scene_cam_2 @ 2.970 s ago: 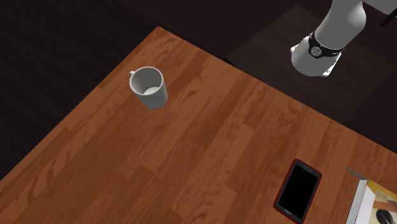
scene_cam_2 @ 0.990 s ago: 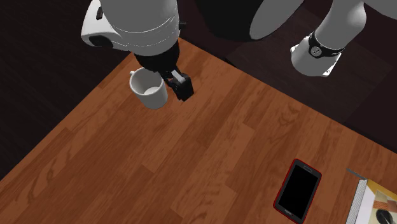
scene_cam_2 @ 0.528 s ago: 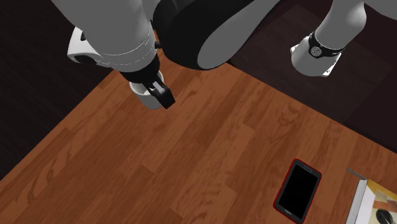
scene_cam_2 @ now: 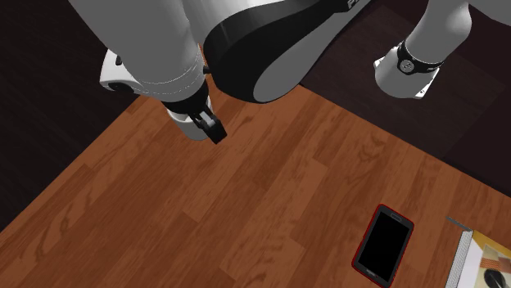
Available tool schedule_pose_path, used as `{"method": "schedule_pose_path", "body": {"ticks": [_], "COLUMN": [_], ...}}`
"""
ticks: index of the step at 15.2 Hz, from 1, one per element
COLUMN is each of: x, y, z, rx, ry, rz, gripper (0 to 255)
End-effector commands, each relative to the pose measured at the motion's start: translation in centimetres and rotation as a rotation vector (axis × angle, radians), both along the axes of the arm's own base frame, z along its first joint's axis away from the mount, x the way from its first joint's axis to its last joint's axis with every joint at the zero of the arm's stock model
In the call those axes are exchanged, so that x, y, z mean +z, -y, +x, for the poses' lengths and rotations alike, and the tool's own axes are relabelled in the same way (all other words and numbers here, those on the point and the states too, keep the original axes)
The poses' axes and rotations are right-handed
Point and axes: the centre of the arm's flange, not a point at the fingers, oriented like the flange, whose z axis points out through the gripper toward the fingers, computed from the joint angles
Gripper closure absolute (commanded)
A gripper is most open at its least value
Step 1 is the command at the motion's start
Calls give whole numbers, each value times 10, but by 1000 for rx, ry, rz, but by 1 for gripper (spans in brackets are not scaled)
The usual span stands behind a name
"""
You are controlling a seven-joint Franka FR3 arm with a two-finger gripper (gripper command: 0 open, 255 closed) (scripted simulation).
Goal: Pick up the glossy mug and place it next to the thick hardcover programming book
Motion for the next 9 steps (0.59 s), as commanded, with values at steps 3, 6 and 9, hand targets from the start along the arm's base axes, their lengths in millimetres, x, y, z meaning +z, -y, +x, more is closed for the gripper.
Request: {"method": "schedule_pose_path", "body": {"ticks": [3, 6, 9], "x": [0, 0, 0], "y": [0, 0, 0], "z": [0, 0, 0], "rx": [0, 0, 0], "ry": [0, 0, 0], "rz": [0, 0, 0], "gripper": [0, 255, 255]}}
